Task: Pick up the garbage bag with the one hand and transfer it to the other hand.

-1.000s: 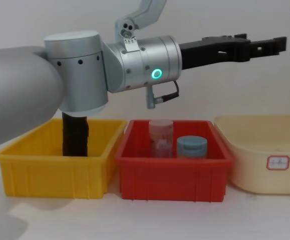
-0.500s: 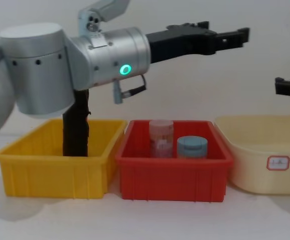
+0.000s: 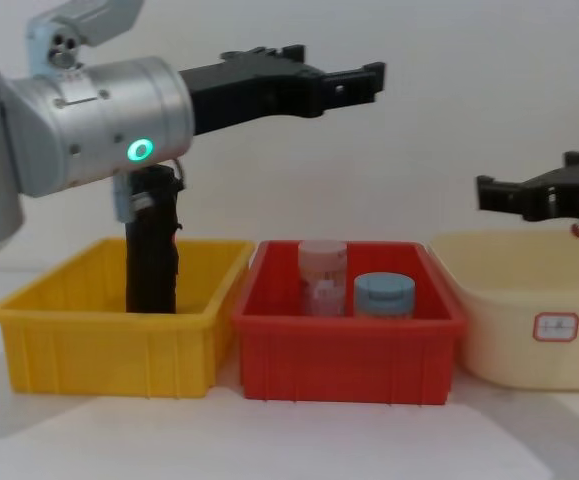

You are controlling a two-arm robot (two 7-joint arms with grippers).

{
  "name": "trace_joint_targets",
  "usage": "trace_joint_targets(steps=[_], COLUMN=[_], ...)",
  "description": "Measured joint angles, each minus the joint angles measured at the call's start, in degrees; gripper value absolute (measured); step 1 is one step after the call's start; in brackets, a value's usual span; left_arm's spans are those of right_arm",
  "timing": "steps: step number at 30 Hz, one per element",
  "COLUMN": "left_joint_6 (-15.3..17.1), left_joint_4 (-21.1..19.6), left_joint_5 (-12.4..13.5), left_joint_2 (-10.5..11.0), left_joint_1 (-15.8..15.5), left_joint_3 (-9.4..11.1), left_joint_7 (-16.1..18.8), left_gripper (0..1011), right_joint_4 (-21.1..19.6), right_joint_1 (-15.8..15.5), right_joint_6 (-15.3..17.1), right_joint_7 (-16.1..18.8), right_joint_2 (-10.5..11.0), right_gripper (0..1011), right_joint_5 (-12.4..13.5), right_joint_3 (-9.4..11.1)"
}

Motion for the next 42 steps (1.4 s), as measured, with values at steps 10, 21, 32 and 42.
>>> trace_joint_targets(steps=[10, 21, 32, 42], left_joint_6=[1.8, 2.7, 3.0, 3.1], left_joint_4=[-4.0, -6.0, -6.8, -7.0], left_joint_5=[0.7, 1.0, 1.1, 1.1], left_joint_2=[2.4, 3.6, 4.1, 4.2], left_joint_1=[3.0, 4.4, 5.0, 5.2], left_joint_3=[-1.8, -2.7, -3.1, -3.2], left_joint_7=[2.4, 3.5, 4.0, 4.1], left_gripper=[1001, 1001, 1001, 1002], right_joint_4=[-2.8, -5.8, -7.3, -7.6], right_joint_1=[-2.3, -4.4, -5.7, -6.4], right_joint_6=[2.9, 6.1, 8.1, 8.8], right_joint_7=[3.4, 6.6, 8.4, 9.1], right_joint_2=[-1.5, -1.7, -0.9, -0.9], right_gripper=[1001, 1001, 1001, 1002], right_joint_5=[1.8, 3.9, 4.4, 4.8], right_joint_3=[-1.8, -2.7, -4.0, -4.7])
